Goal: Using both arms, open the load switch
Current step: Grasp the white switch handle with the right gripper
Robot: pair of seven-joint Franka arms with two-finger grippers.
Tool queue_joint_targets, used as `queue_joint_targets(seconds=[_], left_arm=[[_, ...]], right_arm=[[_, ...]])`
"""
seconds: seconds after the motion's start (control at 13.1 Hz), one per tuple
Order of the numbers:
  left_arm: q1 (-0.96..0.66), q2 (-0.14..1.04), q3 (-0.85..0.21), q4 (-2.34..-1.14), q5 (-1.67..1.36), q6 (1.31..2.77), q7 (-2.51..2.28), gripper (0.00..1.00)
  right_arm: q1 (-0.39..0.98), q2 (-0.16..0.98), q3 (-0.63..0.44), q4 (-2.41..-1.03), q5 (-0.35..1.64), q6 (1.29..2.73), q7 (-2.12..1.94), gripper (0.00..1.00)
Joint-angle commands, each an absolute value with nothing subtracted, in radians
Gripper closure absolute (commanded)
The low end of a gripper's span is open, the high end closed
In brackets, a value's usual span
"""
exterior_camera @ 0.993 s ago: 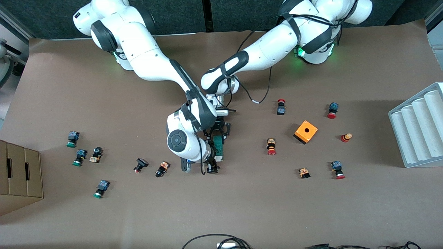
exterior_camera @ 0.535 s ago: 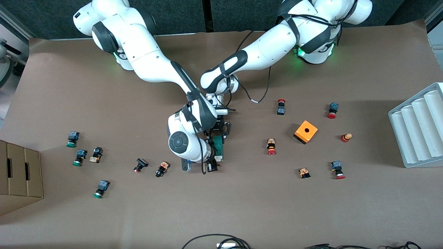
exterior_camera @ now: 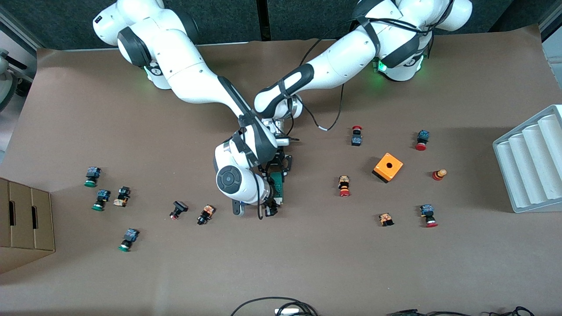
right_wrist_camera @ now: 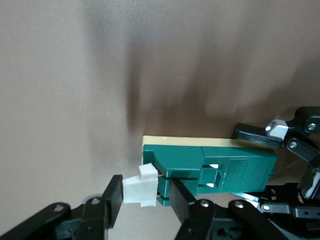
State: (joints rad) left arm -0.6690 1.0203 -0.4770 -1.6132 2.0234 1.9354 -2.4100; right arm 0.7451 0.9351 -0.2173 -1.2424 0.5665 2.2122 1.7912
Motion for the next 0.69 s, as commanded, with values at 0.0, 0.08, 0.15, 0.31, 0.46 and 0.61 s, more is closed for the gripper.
queue_joint_targets(seconds=[0.0,0.08,0.15,0.31,0.46,0.61], left_arm=[[-0.686,1.042,-0.468,-1.592,2.037,1.930,-2.425,0.37],[-0.686,1.042,-0.469,-1.592,2.037,1.930,-2.425,0.37],[-0.686,1.042,-0.469,-1.592,2.037,1.930,-2.425,0.37],[-0.686,1.042,-0.468,-1.592,2.037,1.930,-2.425,0.37],[-0.686,1.042,-0.469,-1.591,2.037,1.930,-2.425,0.37],[-0.686,1.042,-0.469,-1.591,2.037,1.930,-2.424,0.37]], right_arm=[[0.755,0.953,-0.224,-1.215,0.604,2.191,1.801,0.60],[0.755,0.951,-0.224,-1.215,0.604,2.184,1.801,0.61],[0.755,0.950,-0.224,-1.215,0.604,2.178,1.801,0.61],[0.755,0.945,-0.224,-1.218,0.604,2.177,1.801,0.61],[0.755,0.939,-0.222,-1.221,0.604,2.172,1.801,0.62],[0.755,0.931,-0.222,-1.223,0.604,2.171,1.801,0.62]])
